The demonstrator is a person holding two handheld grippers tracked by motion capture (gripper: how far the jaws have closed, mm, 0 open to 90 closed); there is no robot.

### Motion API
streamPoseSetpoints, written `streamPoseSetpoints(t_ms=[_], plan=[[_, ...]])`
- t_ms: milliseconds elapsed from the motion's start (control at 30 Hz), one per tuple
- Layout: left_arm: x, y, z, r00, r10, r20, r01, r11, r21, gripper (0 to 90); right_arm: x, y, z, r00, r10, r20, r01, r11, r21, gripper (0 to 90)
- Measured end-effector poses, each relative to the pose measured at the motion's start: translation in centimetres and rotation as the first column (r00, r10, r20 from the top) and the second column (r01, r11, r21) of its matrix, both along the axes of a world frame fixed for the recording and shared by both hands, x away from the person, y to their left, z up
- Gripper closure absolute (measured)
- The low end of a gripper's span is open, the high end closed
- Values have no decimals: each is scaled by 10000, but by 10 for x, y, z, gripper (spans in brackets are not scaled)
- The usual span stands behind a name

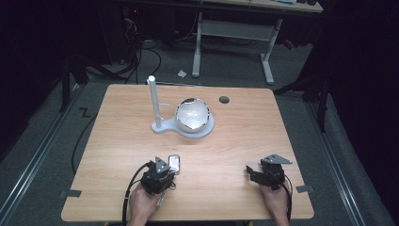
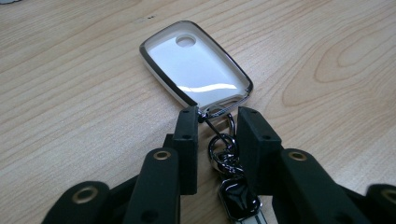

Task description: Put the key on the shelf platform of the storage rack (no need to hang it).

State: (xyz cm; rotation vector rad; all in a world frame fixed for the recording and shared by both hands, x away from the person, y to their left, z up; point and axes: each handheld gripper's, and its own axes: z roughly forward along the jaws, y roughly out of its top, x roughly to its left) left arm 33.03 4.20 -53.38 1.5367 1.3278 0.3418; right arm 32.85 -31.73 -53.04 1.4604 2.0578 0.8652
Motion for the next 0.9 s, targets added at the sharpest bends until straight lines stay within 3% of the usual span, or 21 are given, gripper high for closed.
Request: streamPoseSetpoints(t_ms=[67,433,633,900], plan=[[0,1,2,10000,-6,57,7,9997,-242,772,0,0,0,10000,8,0,-8,10000,-3,311],[1,2,6,9997,-213,103,215,9995,-214,856,0,0,0,10000,4,-13,-4,10000,11,310],[0,4,10,9993,-312,211,318,9991,-274,858,0,0,0,10000,14,-4,-14,10000,6,310],[-1,10,26,9984,-369,423,391,9979,-520,859,0,0,0,10000,36,5,-36,10000,-8,310]])
